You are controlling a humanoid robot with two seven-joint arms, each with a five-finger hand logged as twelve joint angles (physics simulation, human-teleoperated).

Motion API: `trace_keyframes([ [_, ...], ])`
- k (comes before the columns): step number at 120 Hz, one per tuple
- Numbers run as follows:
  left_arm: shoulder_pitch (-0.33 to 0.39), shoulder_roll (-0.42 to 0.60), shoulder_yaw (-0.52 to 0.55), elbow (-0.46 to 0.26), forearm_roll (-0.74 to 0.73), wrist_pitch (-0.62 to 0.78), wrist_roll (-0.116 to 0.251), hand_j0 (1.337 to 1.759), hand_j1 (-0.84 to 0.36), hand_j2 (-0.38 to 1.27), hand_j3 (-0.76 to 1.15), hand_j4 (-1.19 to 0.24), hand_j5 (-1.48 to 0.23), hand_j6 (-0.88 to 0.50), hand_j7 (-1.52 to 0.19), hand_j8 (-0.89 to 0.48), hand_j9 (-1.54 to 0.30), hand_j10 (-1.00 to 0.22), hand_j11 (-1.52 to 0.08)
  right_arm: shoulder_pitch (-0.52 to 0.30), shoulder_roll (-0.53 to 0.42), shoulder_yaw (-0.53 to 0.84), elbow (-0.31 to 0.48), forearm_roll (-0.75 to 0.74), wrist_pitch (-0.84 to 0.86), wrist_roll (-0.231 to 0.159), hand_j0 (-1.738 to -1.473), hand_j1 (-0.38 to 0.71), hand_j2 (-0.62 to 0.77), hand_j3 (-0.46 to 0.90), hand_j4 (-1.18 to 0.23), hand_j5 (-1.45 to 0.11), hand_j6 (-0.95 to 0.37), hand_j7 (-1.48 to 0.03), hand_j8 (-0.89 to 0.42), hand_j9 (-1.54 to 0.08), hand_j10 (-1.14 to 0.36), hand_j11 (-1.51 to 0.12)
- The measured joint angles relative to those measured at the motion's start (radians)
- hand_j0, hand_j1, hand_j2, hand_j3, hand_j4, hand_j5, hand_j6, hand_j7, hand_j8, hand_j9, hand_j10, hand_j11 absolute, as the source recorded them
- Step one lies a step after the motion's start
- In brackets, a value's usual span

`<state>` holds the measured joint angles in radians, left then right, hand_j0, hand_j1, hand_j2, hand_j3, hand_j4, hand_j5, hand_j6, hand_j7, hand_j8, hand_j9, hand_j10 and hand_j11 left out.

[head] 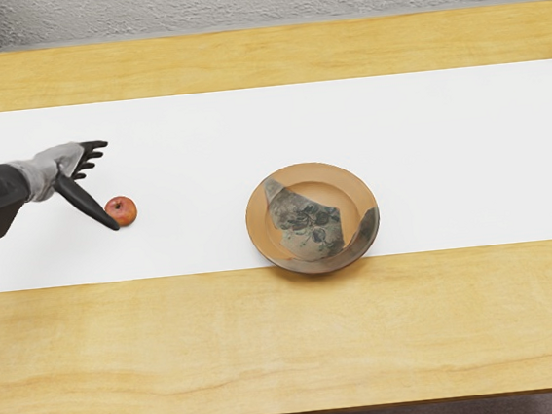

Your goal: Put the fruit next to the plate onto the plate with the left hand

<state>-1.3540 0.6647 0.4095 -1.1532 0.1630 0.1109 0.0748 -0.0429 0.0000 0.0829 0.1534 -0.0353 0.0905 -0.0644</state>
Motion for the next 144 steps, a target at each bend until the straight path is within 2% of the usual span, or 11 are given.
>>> trace_keyframes([
  [14,0.001,-0.027,0.021,-0.038,0.000,0.085,0.003,1.658,0.29,0.01,0.00,-0.05,-0.07,-0.05,-0.07,-0.05,-0.07,-0.05,-0.07,0.000,0.000,0.000,0.000,0.000,0.000,0.000,-1.658,-0.35,0.00,0.00,0.00,0.00,0.00,0.00,0.00,0.00,0.00,0.00],
  [39,0.007,-0.077,0.070,-0.065,-0.005,0.262,0.007,1.658,0.21,0.02,0.00,-0.12,-0.16,-0.12,-0.16,-0.12,-0.16,-0.12,-0.16,0.000,0.000,0.000,0.000,0.000,0.000,0.000,-1.658,-0.35,0.00,0.00,0.00,0.00,0.00,0.00,0.00,0.00,0.00,0.00],
  [74,0.005,-0.129,0.115,-0.102,-0.009,0.458,0.008,1.658,0.17,0.03,0.00,-0.15,-0.20,-0.15,-0.20,-0.15,-0.20,-0.15,-0.20,0.000,0.000,0.000,0.000,0.000,0.000,0.000,-1.658,-0.35,0.00,0.00,0.00,0.00,0.00,0.00,0.00,0.00,0.00,0.00],
  [92,0.006,-0.129,0.129,-0.125,-0.010,0.490,0.008,1.658,0.11,0.04,0.00,-0.20,-0.26,-0.20,-0.26,-0.20,-0.26,-0.20,-0.26,0.000,0.000,0.000,0.000,0.000,0.000,0.000,-1.658,-0.35,0.00,0.00,0.00,0.00,0.00,0.00,0.00,0.00,0.00,0.00],
  [138,0.001,-0.128,0.164,-0.147,-0.011,0.499,0.012,1.656,-0.21,0.08,0.00,-0.49,-0.67,-0.49,-0.67,-0.49,-0.67,-0.49,-0.67,0.000,0.000,0.000,0.000,0.000,0.000,0.000,-1.658,-0.35,0.00,0.00,0.00,0.00,0.00,0.00,0.00,0.00,0.00,0.00],
  [144,-0.003,-0.126,0.170,-0.147,-0.011,0.499,0.012,1.656,-0.25,0.13,0.00,-0.53,-0.71,-0.48,-0.71,-0.50,-0.71,-0.53,-0.71,0.000,0.000,0.000,0.000,0.000,0.000,0.000,-1.658,-0.35,0.00,0.00,0.00,0.00,0.00,0.00,0.00,0.00,0.00,0.00],
])
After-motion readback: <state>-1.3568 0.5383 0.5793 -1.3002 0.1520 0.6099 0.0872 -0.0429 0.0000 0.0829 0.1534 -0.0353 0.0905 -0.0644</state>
